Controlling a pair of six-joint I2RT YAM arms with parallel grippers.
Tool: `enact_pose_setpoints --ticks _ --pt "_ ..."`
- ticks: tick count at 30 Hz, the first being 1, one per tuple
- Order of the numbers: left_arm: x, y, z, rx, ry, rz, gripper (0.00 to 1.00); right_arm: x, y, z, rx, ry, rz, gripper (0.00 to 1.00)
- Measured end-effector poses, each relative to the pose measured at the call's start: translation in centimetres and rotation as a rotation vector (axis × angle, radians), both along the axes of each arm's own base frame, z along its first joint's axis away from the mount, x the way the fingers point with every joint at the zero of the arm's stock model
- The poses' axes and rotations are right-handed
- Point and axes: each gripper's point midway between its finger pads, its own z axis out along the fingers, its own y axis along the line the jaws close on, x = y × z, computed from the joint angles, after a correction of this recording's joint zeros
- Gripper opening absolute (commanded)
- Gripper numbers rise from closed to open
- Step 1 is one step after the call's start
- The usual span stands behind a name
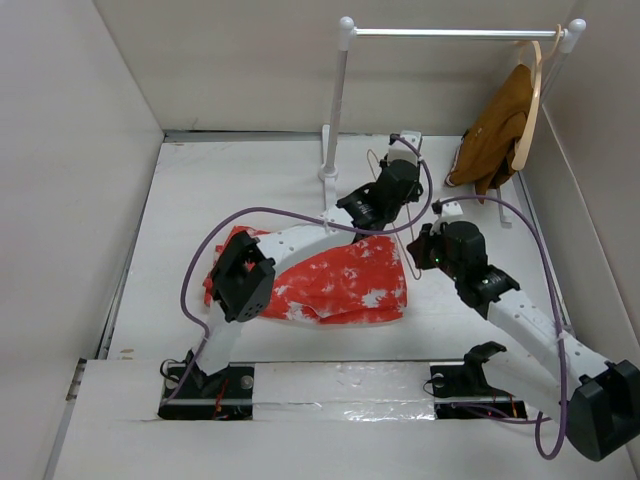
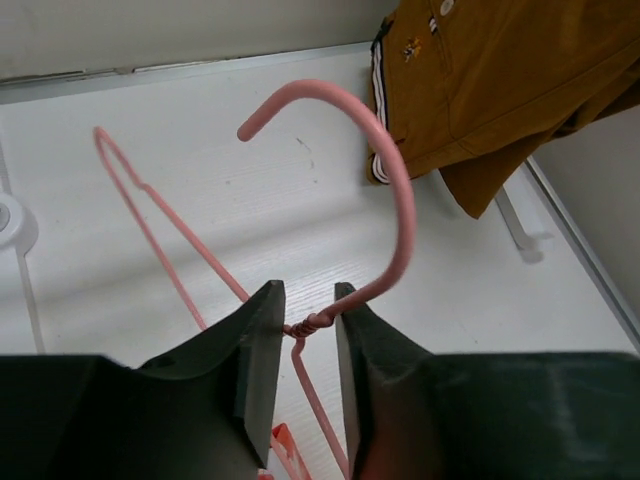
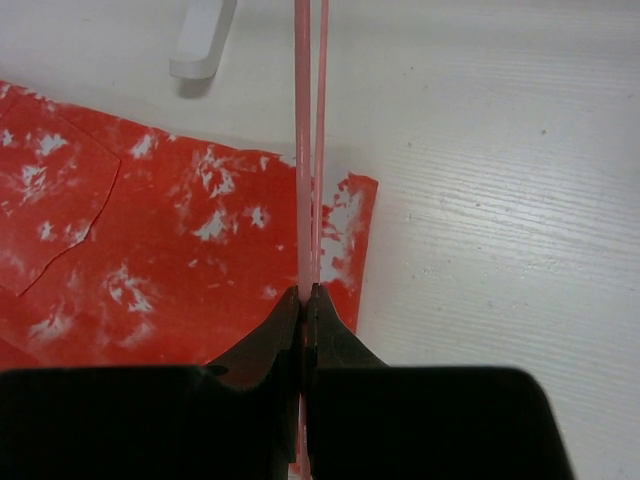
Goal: Place the trousers on the hanger
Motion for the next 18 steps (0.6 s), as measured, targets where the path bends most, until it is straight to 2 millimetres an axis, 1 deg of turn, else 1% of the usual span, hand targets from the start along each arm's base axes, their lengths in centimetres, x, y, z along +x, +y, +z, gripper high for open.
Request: enact_pose_setpoints --ticks 1,2,3,6,7,8,9,11,12,15,17,18 --pt "0.2 -0.1 -0.2 0.008 -0.002 0.005 0.15 0.0 0.0 0.1 0.002 -0.004 0.0 0.0" --pt "0.3 -0.2 -0.5 0.016 -0.004 0.006 0.06 -0.1 -0.1 0.2 0.001 -0.003 -0.001 0.0" --pt "0.5 -0.2 -0.7 0.028 -0.008 0.008 0.01 -0.2 -0.2 0.1 -0.003 -0.001 -0.006 0.0" --pt "0.5 0.1 -1.4 0.058 -0.002 0.011 0.0 -0.3 -0.6 -0.1 -0.017 0.005 -0.017 0.01" --pt "0.5 0.1 -1.5 0.058 0.0 0.009 0.0 -0.4 -0.6 -0.1 -0.02 0.008 -0.019 0.07" --pt "0.5 0.0 -1.7 0.055 0.002 0.007 0.0 -0.4 -0.7 -0.2 -0.022 0.009 -0.021 0.15" --pt "0.4 0.0 -1.7 0.051 0.001 0.008 0.0 -0.5 -0.8 -0.2 -0.024 0.011 -0.024 0.35" --pt "0.0 0.1 -2.5 0.022 0.017 0.0 0.0 -0.7 -0.9 0.0 -0.021 0.01 -0.026 0.52" --pt "-0.3 0.4 -3.1 0.015 0.03 -0.001 0.0 -0.8 -0.9 0.3 -0.014 0.002 -0.024 0.63" --pt "-1.7 1.5 -4.9 -0.006 0.072 -0.008 0.0 -1.7 -0.9 1.4 0.004 -0.023 -0.009 0.78" --pt "-2.7 2.3 -5.5 -0.026 0.094 -0.011 0.0 -2.4 -1.0 2.5 0.021 -0.049 0.004 0.8" --pt "-3.1 2.6 -5.5 -0.045 0.1 -0.009 0.0 -2.8 -1.0 3.1 0.032 -0.067 0.011 0.8"
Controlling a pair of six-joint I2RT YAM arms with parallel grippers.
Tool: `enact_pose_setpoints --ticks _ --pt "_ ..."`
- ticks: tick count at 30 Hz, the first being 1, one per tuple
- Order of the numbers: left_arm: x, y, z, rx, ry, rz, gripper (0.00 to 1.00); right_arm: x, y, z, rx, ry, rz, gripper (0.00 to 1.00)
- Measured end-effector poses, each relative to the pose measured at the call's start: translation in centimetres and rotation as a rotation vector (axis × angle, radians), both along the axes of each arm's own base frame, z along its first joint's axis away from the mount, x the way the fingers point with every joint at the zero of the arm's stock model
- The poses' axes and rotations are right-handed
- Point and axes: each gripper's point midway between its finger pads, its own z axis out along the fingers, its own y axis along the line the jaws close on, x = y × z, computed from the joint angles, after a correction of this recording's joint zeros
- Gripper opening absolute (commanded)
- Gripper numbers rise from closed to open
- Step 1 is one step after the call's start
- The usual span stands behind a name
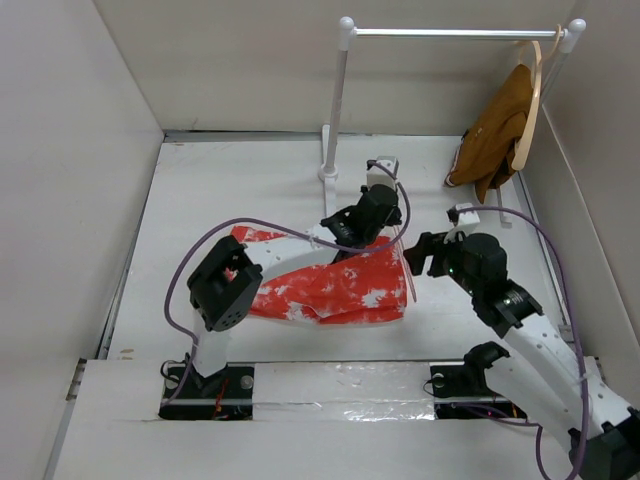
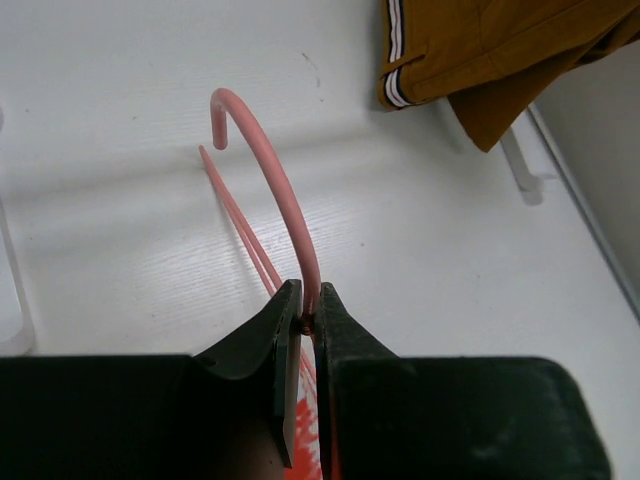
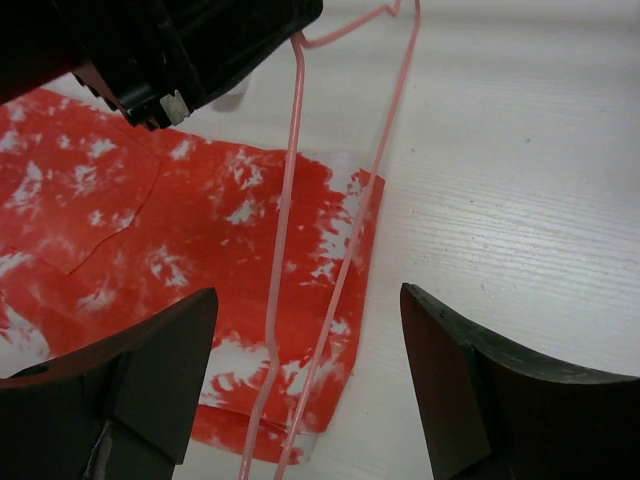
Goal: Place the trousers on the hanger
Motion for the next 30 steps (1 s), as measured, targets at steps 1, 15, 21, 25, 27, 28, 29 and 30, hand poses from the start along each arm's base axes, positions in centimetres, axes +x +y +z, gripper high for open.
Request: enact_pose_setpoints --ticks 1,15,21,25,27,28,29,30 --pt "-0.3 0.3 0.2 -0.021 0.002 0.004 0.0 -0.4 -0.1 0.6 0.008 -0.015 0.004 0.8" --pt "-8.1 1.2 0.3 -0.392 0.055 -0.025 0.0 -2.3 -0.5 2.3 0.066 -0.046 0.039 0.04" --pt "-9.0 1.5 -3.8 -0.402 0.097 -0.011 0.0 -2.0 0.0 -0.6 0.051 0.023 0.064 0.03" --pt "-9.1 1.5 -5.3 -0.385 0.096 0.006 0.0 -2.0 0.5 -4.6 0.033 0.106 0.087 0.03" --pt "-9.3 1.2 -5.5 -0.384 0.094 0.005 0.0 -2.1 0.8 -6.7 0.022 0.167 0.102 0.11" --pt "-9.5 1.1 -5.7 -0.383 0.094 0.005 0.0 -2.1 0.9 -7.6 0.015 0.198 0.106 0.19" --pt "-9.6 1.1 -5.8 -0.381 0.094 0.006 0.0 -2.0 0.9 -8.3 0.012 0.215 0.106 0.27" --pt "-9.7 1.1 -6.0 -0.38 0.094 0.009 0.0 -1.9 1.0 -8.8 0.01 0.224 0.106 0.38"
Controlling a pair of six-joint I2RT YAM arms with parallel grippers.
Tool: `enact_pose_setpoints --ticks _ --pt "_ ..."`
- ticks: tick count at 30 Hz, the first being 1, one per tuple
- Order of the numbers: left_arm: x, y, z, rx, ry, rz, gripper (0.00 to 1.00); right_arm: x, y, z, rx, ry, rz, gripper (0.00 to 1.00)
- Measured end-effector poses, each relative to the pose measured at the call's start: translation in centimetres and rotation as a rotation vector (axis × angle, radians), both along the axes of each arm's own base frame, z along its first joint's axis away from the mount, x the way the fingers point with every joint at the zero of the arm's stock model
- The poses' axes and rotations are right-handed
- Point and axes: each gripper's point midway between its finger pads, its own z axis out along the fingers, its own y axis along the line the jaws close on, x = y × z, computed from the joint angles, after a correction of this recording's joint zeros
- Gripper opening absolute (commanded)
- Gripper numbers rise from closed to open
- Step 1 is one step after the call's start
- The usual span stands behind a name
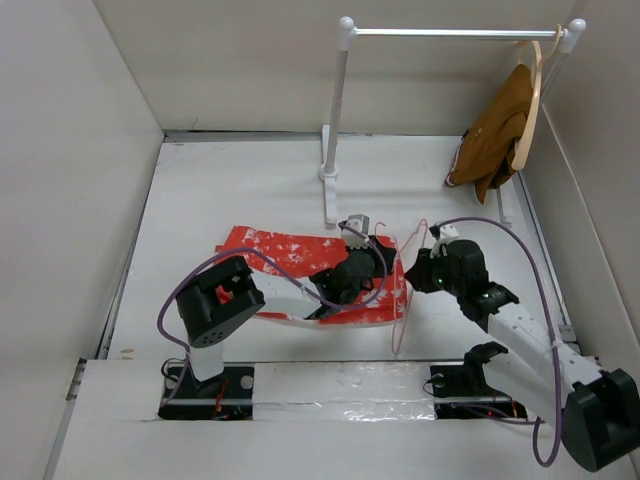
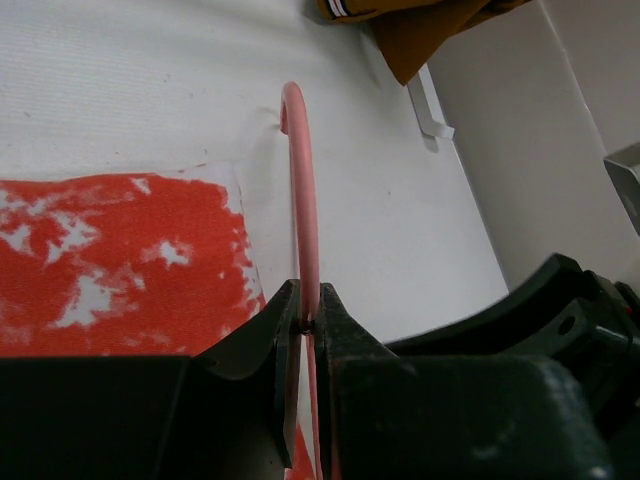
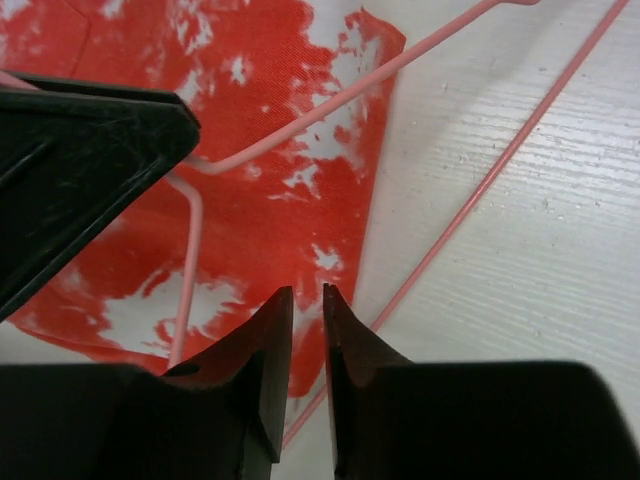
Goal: Place the trousers on the hanger
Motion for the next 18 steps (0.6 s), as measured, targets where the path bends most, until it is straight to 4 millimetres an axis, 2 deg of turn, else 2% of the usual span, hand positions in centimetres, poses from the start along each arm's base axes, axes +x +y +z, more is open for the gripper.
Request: enact_pose_setpoints --ticks 3,4,10,18 --pt "-0.2 0.1 -0.6 0.007 0.007 0.013 0.0 0.7 0.5 -1.0 0.001 0.015 0.007 0.53" --pt "-0.2 0.1 -0.8 0.009 0.01 0.021 0.0 1.0 0.6 -1.3 0.001 0.018 0.008 0.56" --pt "-0.4 0.5 -1.8 0.007 0.024 0.097 0.0 2.3 1.4 -3.0 0.008 0.037 0.012 0.56" --pt "0.3 1.1 -2.3 -0.018 0.02 0.177 0.0 2.8 2.0 -4.7 0.036 0.071 0.005 0.56"
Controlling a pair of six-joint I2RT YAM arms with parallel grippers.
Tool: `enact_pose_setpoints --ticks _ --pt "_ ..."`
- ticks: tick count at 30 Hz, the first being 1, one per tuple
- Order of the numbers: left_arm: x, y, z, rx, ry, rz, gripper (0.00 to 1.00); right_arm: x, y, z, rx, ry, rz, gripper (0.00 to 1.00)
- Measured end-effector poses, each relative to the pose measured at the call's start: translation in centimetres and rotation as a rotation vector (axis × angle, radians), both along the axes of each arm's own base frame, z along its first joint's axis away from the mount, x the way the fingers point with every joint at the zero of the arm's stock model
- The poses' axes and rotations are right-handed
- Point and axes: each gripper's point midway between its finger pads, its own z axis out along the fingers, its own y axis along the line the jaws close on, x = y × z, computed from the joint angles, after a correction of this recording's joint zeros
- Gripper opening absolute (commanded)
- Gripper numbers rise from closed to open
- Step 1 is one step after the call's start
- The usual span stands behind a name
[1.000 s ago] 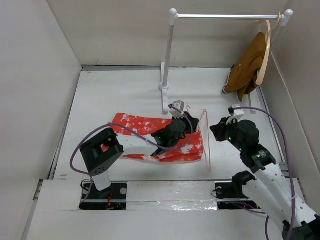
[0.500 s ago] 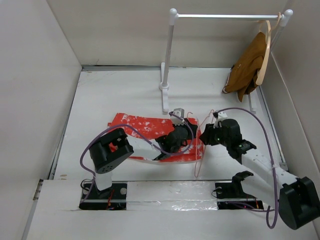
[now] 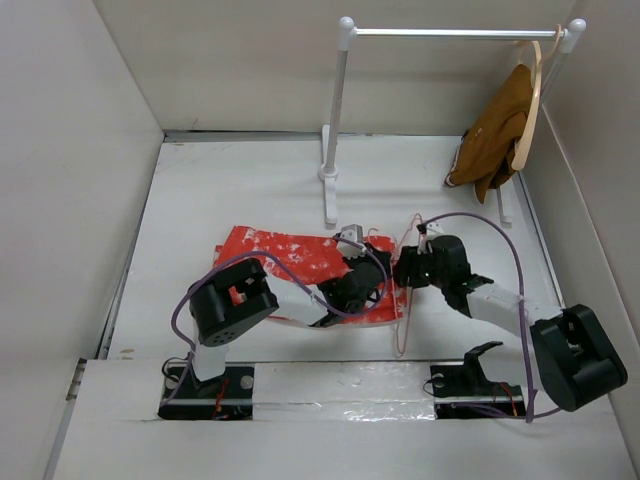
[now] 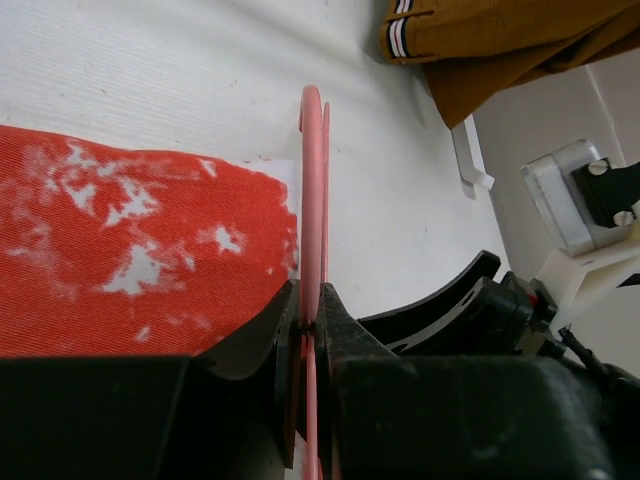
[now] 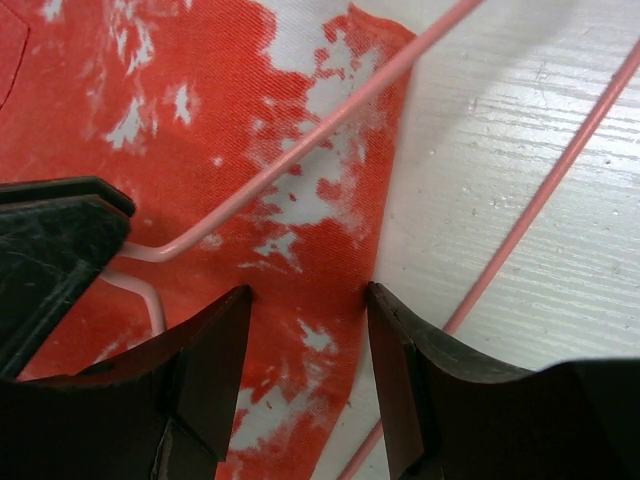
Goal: Place the trousers on the hanger
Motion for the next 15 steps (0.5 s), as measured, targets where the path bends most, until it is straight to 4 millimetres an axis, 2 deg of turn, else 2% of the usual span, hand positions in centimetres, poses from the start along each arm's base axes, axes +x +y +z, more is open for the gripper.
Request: enact_pose_setpoints --ticks 5,7,8,9,10,15 --pt "0.2 0.6 -0.1 0.001 -0.012 0.033 0.0 0.1 0.5 -1.0 0.026 0.032 0.005 0.52" --pt "0.3 1.0 -0.3 0.005 -0.018 0.043 0.0 0.2 0.7 -1.0 0.043 0.037 0.004 0.36" --pt "0.3 1.2 -0.3 0.007 -0.02 0.046 0.0 0.2 0.8 -1.0 0.054 0.036 0.006 0.24" --pt "0.3 1.3 -0.4 0.012 -0.023 0.048 0.0 0.1 0.8 -1.0 0.063 0.035 0.01 0.04" --pt "0.2 1.4 -0.5 0.014 -0.025 0.047 0.0 0.0 0.9 -1.0 0.073 0.035 0.013 0.0" --pt "0.4 2.5 -0.4 0.02 -0.039 0.053 0.0 -0.5 0.5 0.2 0.117 0.007 0.005 0.0"
